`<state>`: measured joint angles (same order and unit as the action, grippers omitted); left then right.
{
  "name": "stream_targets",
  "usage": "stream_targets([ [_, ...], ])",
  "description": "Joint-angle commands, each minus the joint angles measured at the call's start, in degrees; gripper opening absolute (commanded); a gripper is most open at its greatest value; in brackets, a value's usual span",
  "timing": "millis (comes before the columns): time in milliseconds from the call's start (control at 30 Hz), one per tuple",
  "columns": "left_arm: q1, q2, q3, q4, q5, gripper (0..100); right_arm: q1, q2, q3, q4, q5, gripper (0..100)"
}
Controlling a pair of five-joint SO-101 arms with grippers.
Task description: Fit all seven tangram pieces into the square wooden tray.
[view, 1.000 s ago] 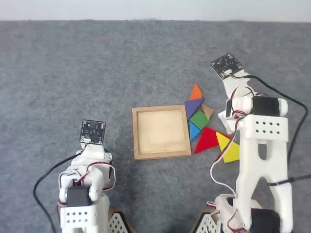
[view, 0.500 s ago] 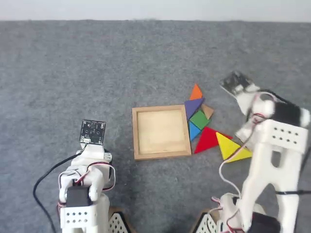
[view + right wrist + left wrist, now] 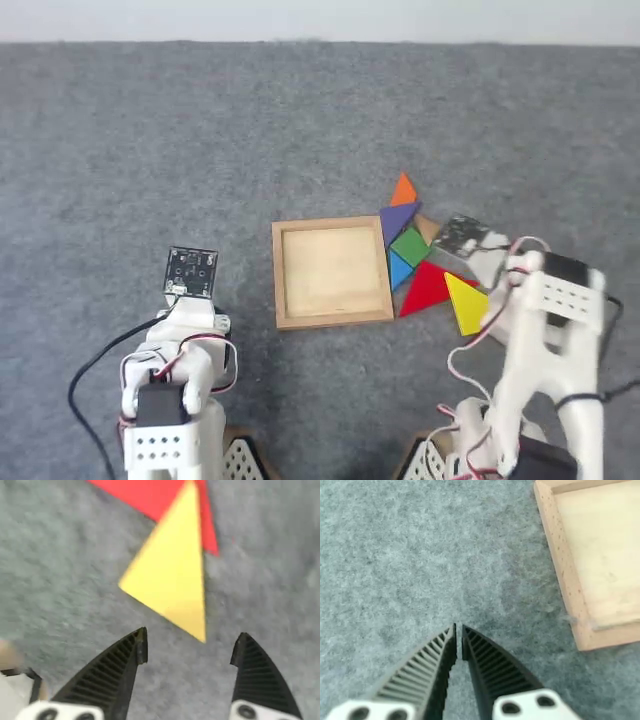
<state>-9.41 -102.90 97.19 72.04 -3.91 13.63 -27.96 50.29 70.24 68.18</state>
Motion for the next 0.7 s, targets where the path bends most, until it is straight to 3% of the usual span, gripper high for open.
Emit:
stream_targets([
  [0, 0.09, -1.14, -0.66, 0.18, -0.09, 2, -8.84, -1.71, -0.09, 4.62, -2.37, 27.8],
  [333, 0.09, -1.14, -0.66, 0.18, -0.09, 2, -19.38, -1.63, 3.87, 0.57, -8.18, 27.8],
  [500, 0.09, -1.14, -0.66, 0.18, -0.09, 2, -16.66, -1.63, 8.97, -8.04, -9.23, 27.8],
  [667, 0.09, -1.14, -0.66, 0.18, -0.09, 2, -11.47, -1.63, 11.25, -11.82, -4.57, 27.8],
])
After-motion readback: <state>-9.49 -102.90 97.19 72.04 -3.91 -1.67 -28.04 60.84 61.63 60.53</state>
